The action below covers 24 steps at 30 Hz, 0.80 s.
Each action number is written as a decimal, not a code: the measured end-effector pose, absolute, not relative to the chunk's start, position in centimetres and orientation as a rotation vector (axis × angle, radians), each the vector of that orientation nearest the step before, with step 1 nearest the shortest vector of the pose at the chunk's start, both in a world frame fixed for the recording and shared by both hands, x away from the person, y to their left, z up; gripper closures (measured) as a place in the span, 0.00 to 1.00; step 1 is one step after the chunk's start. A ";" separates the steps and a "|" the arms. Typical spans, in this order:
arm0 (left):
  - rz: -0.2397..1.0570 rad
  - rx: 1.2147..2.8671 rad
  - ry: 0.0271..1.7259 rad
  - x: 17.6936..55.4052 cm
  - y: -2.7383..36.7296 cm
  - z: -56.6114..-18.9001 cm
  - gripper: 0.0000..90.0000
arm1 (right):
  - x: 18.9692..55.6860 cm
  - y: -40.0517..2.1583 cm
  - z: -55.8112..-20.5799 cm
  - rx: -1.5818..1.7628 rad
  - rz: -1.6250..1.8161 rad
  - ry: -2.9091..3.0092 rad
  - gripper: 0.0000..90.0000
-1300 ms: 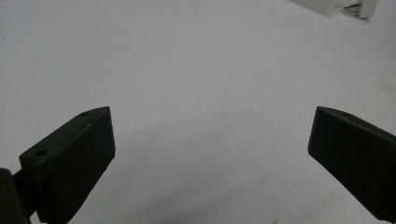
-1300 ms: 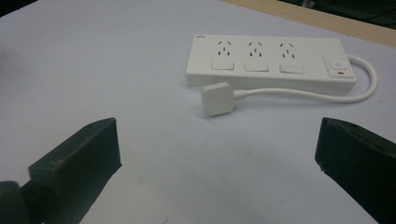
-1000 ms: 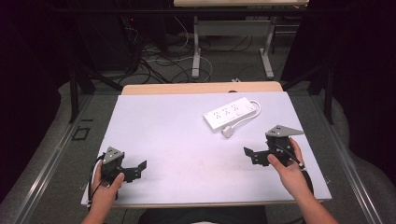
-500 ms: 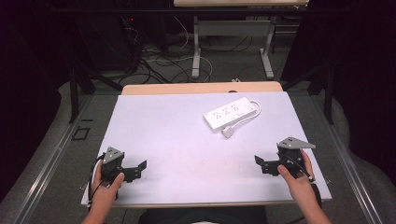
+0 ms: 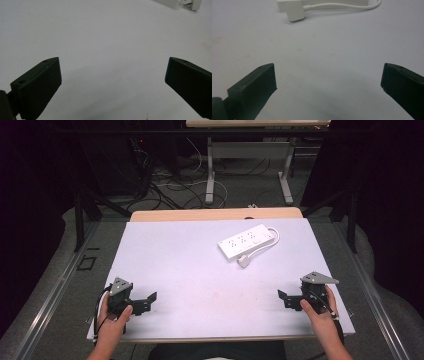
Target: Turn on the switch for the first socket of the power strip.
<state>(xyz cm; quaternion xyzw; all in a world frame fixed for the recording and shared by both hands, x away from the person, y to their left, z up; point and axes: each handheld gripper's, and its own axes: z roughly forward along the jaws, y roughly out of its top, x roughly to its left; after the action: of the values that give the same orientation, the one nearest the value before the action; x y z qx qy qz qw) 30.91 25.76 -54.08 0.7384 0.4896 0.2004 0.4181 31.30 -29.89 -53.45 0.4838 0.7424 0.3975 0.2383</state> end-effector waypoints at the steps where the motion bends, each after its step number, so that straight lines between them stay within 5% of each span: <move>1: 0.500 1.853 1.229 30.9 25.7 -54.1 0.01 | 31.4 -30.0 -53.6 1.339 1.085 2.028 0.00; 24: 0.493 1.867 1.215 31.0 25.7 -54.1 0.01 | 33.3 -33.2 -56.3 1.535 0.993 1.981 0.00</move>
<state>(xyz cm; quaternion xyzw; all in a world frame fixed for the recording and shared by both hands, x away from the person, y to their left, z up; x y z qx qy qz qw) 30.96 25.65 -54.10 0.7439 0.4840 0.1965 0.4168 33.34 -33.24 -56.26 0.5553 0.7167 0.3592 0.2214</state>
